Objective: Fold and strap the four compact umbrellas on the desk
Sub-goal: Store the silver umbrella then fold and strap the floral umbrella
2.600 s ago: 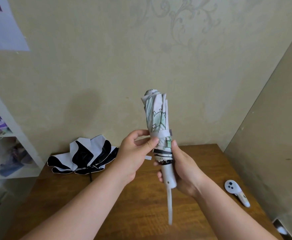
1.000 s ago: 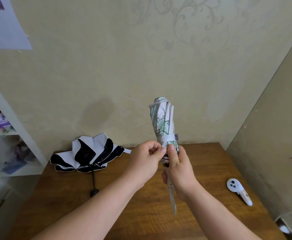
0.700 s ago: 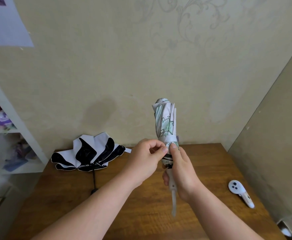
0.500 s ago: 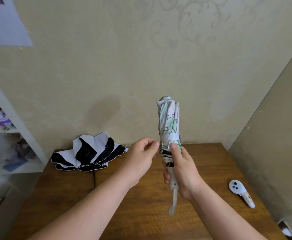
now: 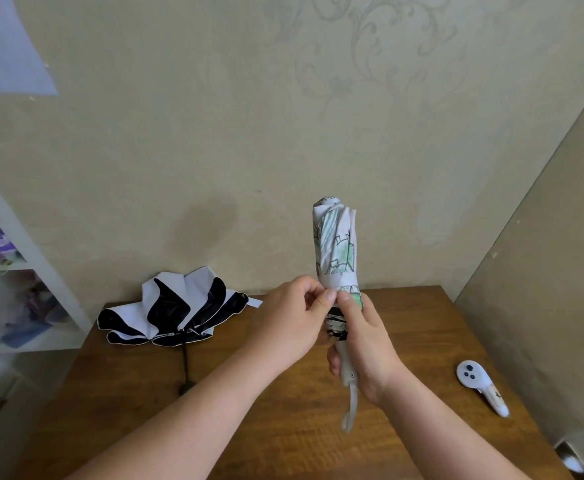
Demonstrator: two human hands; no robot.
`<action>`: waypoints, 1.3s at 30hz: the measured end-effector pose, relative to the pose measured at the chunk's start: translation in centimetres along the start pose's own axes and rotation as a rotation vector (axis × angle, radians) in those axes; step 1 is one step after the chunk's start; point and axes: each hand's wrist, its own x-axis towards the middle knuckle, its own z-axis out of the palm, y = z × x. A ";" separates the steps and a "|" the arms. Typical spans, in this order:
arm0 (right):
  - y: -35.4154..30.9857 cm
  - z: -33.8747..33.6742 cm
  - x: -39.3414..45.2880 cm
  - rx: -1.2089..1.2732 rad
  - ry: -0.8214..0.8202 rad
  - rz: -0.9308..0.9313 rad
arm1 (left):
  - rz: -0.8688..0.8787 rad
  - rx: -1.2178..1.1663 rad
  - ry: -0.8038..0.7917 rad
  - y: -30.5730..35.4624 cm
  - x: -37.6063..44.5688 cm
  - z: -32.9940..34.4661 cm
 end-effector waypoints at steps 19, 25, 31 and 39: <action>0.5 -0.2 0.0 0.084 -0.005 0.276 | 0.018 -0.117 -0.047 -1.1 -0.7 1.7; 0.7 0.5 -0.3 0.097 0.102 0.134 | -0.006 -0.041 0.006 -0.5 -0.9 1.9; -0.1 -0.6 -1.0 0.132 0.047 0.151 | 0.014 -0.220 -0.121 0.0 -1.5 1.2; -0.6 -1.6 -1.6 0.323 -0.119 0.209 | -0.009 -0.439 -0.008 0.5 -1.2 1.3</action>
